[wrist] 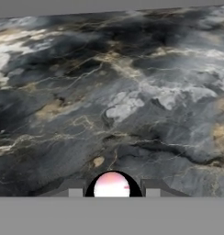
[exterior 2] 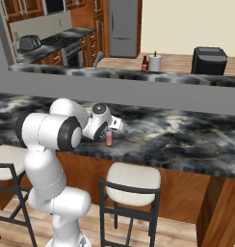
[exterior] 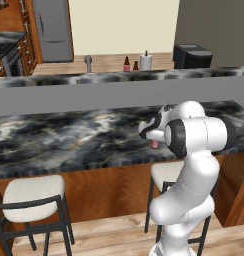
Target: Place the large bottle from the dining counter next to the other large bottle outside the sink, and place the small bottle from the dining counter next to the other small bottle inside the sink.
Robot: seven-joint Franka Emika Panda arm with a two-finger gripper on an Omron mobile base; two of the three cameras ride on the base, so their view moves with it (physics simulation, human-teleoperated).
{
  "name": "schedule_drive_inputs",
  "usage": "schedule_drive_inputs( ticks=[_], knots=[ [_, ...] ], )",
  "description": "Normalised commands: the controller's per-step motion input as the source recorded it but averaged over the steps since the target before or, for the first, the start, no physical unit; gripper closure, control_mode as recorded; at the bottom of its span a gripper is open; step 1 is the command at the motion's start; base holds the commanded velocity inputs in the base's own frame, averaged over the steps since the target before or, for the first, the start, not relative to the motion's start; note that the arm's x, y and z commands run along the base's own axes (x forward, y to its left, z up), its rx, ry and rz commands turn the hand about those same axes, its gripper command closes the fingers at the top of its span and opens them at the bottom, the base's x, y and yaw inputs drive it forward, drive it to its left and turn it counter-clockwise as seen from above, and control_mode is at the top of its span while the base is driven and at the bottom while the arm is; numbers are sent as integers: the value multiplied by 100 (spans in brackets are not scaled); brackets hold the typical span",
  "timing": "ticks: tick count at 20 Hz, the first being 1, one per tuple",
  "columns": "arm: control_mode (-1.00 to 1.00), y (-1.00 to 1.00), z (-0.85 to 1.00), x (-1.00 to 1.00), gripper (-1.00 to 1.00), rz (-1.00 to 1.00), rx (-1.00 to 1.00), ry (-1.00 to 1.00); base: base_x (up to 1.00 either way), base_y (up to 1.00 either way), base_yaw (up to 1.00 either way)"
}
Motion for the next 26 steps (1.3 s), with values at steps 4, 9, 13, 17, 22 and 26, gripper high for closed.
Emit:
schedule_drive_inputs(
  ticks=[4, 9, 13, 17, 22, 26],
  knots=[
    [-100, -3, 5, -4, 100, 0, 0, -1, 0, 0, 0],
    [-100, 0, 37, -28, 100, 0, 0, -3, 0, 0, 0],
    [-100, 0, 49, -29, 100, 0, 0, -3, 0, 0, 0],
    [-100, 0, 31, -24, 100, 0, 0, -2, 0, 0, 0],
    [-100, 0, 8, -4, 100, 0, 0, 0, 0, 0, 0],
    [-100, 0, 0, -11, 100, 0, 0, 0, 0, 0, 0]
  ],
)
